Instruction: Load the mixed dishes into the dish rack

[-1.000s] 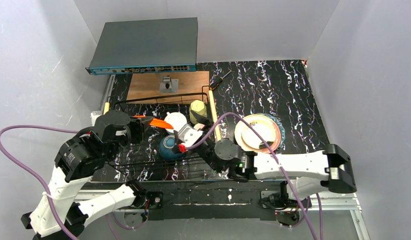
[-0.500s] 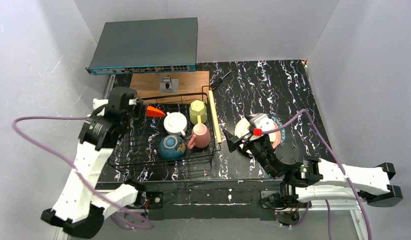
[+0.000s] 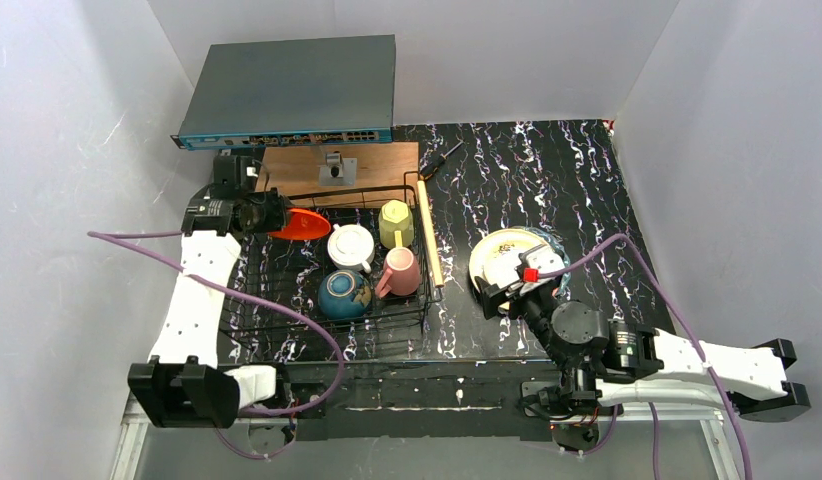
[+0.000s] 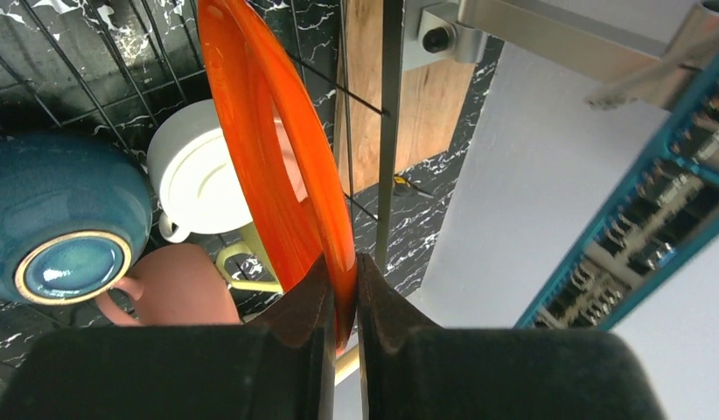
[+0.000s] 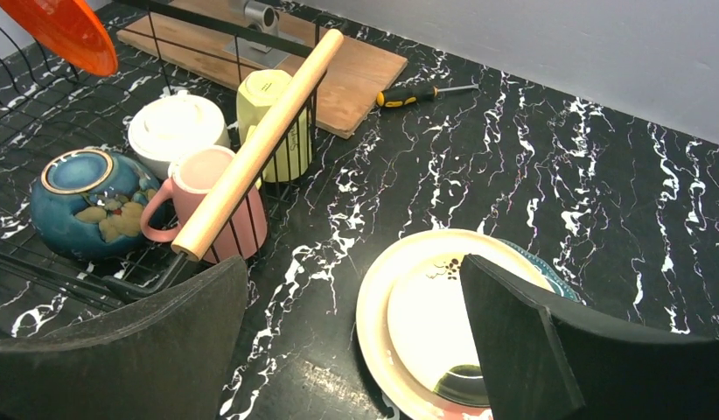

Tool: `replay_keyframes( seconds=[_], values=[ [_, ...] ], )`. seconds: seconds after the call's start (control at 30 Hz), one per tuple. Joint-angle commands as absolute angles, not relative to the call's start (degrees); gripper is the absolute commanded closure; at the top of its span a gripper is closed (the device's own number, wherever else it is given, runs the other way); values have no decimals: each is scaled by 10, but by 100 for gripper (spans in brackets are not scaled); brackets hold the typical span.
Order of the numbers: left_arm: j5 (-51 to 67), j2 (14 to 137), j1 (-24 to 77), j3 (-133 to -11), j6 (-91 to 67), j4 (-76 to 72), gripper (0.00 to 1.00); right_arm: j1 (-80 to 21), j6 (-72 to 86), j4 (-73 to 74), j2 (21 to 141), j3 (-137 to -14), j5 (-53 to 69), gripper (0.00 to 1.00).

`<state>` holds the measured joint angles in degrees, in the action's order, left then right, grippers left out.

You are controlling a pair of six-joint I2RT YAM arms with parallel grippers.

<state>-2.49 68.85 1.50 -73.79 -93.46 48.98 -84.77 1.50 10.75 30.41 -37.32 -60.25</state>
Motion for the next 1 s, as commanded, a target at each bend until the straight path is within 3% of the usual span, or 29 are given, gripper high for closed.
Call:
replay_keyframes(
  seconds=[0.0, 0.97],
  values=[
    [-3, 707, 2, -724, -935, 449, 100, -847, 29, 104, 285, -373, -627, 2],
    [-34, 809, -46, -701, -945, 415, 100, -843, 5, 93, 263, -363, -635, 2]
  ],
)
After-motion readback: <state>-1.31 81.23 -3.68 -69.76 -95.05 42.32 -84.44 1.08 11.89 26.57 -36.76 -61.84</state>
